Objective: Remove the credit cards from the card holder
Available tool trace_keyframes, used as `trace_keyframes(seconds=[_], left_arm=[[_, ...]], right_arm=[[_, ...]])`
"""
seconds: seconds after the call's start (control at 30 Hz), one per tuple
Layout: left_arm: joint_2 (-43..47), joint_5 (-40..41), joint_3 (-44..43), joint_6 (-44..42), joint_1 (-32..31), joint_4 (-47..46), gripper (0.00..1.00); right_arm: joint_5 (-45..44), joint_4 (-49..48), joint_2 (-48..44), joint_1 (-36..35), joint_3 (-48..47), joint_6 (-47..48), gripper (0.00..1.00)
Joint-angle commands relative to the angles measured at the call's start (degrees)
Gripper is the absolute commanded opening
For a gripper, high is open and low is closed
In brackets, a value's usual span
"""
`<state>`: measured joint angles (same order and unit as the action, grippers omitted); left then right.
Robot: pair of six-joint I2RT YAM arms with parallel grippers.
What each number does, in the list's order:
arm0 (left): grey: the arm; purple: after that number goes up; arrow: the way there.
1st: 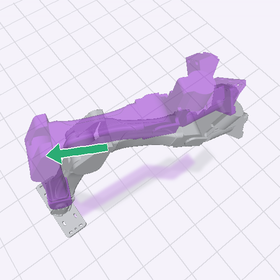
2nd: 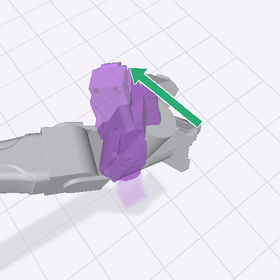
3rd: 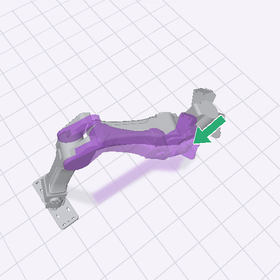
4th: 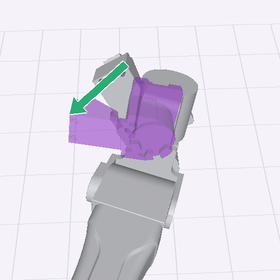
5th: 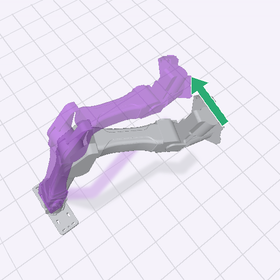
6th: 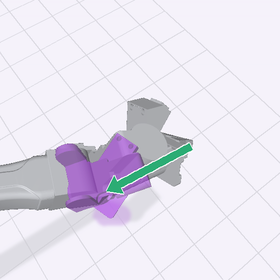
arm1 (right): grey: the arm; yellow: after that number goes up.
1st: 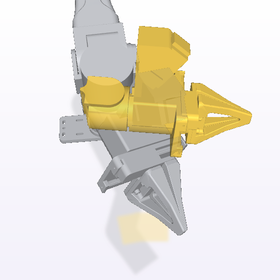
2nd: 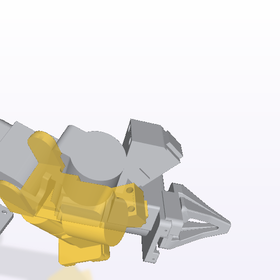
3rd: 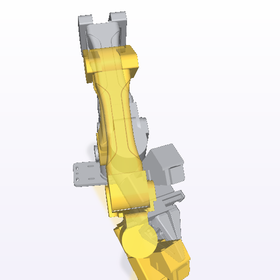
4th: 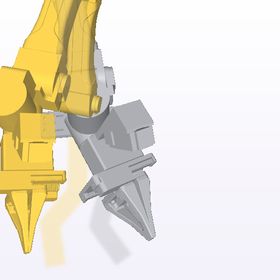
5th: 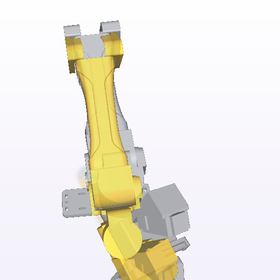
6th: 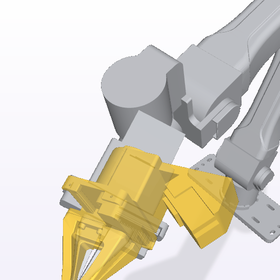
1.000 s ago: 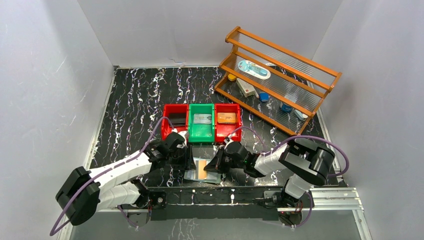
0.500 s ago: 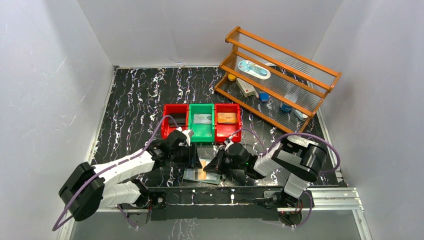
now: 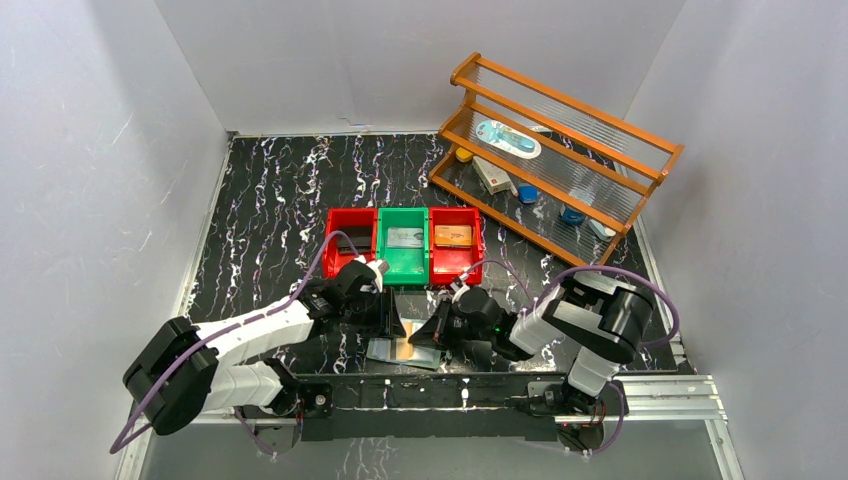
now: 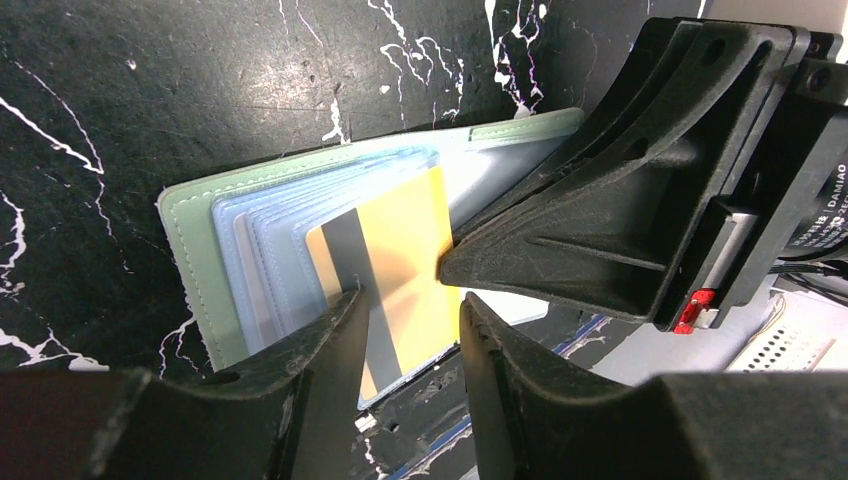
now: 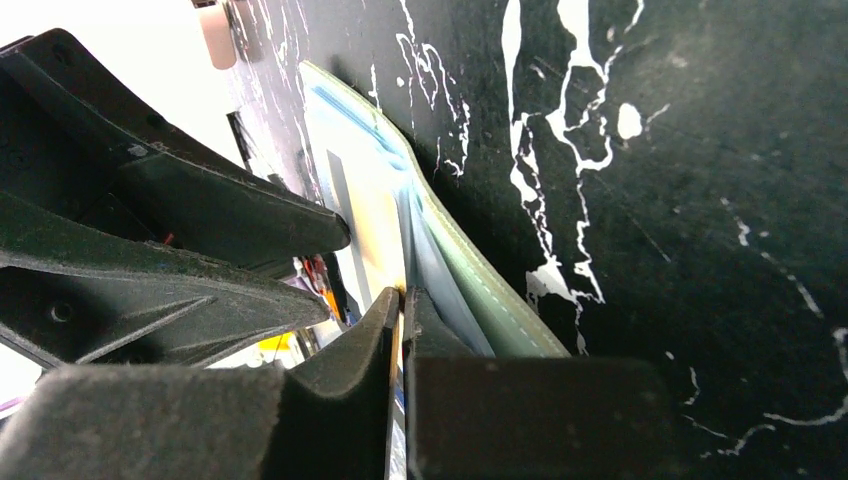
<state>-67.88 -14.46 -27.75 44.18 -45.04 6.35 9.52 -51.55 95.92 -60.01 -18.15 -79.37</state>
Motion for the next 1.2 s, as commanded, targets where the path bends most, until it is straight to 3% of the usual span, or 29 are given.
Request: trace_keyframes(seconds=[0.0,0.23,0.53,0.8,0.93,1.17], left_arm=[[-0.61,4.86,2.14,-0.51,-0.23,5.39,0.38],[0.08,6.92,2.52,-0.48,-0.23,6.5,0.37],[2.05,6.06,1.76,-1.11,-0.23,7.08,0.36],[8.01,0.71,-1.33,-1.37,-0.23,4.28,0.45],[5.25,-4.52,-2.16,-2.02,-0.18,1.85,0.48],[-0.78,-6.94,-1.18,-3.74,-0.23,1.97,0.47]], right_arm=[[-1.03,-0.77,-1.12,0.12,1.8,-0.16,0.08],[-0.39,3.86,-6.23,2.66,4.25,2.29,0.08],[0.51,4.68,-5.57,3.07,3.75,0.97,0.09],[0.15,8.86,-3.16,3.06,0.86,0.63,0.11],[-0.94,9.6,-3.76,3.08,0.92,0.4,0.11],[-1.53,10.93,-5.13,3.06,1.4,0.44,0.11]])
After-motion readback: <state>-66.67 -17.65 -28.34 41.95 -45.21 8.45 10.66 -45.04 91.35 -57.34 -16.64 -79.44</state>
